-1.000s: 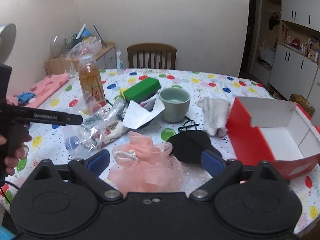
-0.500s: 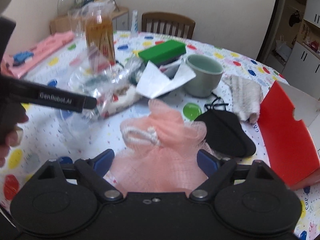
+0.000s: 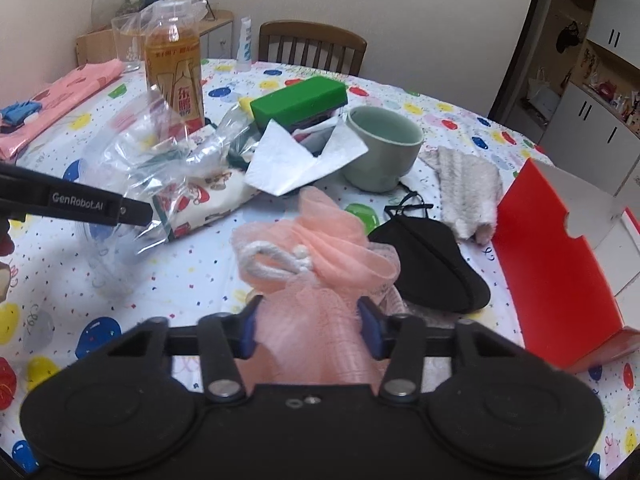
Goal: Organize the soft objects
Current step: 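Grasp the pink mesh puff with the right gripper while the left gripper grasps the clear plastic bag, then lift the pink puff and clear bag and carry both toward the red shoebox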
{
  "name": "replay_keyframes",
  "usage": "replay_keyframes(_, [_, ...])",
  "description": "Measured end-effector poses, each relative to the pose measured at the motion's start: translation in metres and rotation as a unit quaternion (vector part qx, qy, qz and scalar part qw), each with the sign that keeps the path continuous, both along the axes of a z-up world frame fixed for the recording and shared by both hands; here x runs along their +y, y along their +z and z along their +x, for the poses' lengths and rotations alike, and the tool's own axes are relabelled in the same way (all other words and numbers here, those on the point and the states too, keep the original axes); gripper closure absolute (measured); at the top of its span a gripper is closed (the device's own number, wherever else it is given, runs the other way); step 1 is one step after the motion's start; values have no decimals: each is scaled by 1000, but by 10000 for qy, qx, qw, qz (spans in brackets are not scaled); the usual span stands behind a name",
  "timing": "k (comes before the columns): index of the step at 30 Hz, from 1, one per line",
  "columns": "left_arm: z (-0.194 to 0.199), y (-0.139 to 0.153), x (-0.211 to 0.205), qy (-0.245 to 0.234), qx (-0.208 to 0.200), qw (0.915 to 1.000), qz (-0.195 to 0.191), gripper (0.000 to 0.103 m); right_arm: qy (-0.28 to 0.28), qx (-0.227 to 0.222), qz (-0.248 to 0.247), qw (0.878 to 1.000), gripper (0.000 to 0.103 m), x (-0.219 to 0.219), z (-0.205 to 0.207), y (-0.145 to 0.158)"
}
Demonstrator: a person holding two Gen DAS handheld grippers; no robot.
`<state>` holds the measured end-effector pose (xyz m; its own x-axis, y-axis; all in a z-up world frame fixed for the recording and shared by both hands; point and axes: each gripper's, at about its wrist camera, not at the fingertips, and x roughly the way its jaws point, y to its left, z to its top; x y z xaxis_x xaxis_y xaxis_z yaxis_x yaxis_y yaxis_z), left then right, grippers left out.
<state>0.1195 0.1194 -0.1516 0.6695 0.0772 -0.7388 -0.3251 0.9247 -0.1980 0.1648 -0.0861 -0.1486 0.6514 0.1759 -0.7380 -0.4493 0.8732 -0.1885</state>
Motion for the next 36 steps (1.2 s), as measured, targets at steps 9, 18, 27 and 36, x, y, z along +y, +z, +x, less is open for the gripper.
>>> replay_keyframes(9, [-17, 23, -5, -63, -369, 9988, 317, 81, -81, -265, 341, 9990, 79, -11, -8, 26])
replay_keyframes(18, [-34, 59, -11, 27, -836, 9964, 134, 82, -181, -501, 1179, 9916, 80, -38, -7, 82])
replay_keyframes(27, [-34, 97, -35, -209, -1253, 9915, 265, 89, -114, -742, 1929, 9783, 80, -82, 7, 132])
replay_keyframes(36, [-24, 99, -49, -351, -1051, 9931, 377, 93, -324, -997, 1947, 9752, 80, -132, 23, 151])
